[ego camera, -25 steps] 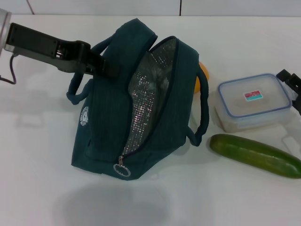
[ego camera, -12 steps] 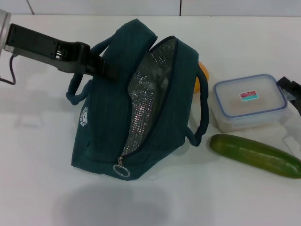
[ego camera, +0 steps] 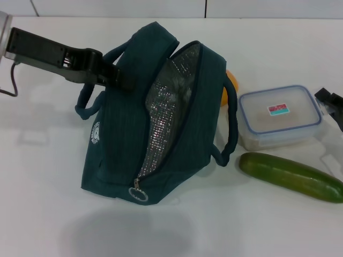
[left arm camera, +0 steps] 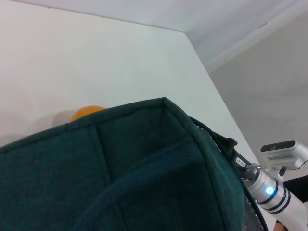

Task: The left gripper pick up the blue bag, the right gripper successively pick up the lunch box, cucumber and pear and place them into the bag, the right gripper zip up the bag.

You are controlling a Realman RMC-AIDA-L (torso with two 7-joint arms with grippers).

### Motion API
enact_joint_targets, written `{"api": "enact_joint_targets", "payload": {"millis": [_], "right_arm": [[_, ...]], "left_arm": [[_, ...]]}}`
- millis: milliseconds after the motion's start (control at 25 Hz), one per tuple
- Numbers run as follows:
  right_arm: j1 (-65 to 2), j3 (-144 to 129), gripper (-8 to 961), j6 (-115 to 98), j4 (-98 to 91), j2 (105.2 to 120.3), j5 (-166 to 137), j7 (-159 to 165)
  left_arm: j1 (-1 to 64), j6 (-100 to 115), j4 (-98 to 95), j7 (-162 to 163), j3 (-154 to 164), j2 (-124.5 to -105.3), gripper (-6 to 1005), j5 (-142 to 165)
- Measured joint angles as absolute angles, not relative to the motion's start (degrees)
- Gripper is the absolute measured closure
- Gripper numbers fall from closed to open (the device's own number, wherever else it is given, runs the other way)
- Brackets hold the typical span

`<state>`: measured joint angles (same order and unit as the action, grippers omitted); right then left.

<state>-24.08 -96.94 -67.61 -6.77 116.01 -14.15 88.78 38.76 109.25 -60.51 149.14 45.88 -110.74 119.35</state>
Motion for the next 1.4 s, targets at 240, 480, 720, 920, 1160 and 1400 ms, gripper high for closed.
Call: {"api": "enact_joint_targets", "payload": {"millis": [240,480,720,920,1160,1400], "right_arm": [[-24.3,-97.2,839,-67.8,-6.8,116.05,-14.1,88.6],[-24.4,-97.5,858,-68.4,-6.8,116.10,-14.1,88.0],[-24.1,-97.0,857,-73.6,-6.9,116.21,-13.0,86.7],[-24.0,-96.7,857,-78.1,-6.9,116.17,-11.6,86.8],[-23.8,-95.5,856,-81.6,-6.9,116.09,-9.1,87.2],[-23.6,-94.8,855,-84.6,-6.8,116.00,-7.1,88.2]], "left_arm": [[38.8,109.2,-60.5,149.1,45.9,-110.74,955,119.4],[38.8,109.3,-60.6,149.1,45.9,-110.74,955,119.4],[38.8,109.3,-60.6,149.1,45.9,-110.74,955,119.4],[38.8,109.3,-60.5,149.2,45.9,-110.74,955,119.4],[38.8,109.3,-60.4,149.1,45.9,-110.74,955,119.4],[38.9,109.3,-60.5,149.2,45.9,-110.74,955,119.4]]}}
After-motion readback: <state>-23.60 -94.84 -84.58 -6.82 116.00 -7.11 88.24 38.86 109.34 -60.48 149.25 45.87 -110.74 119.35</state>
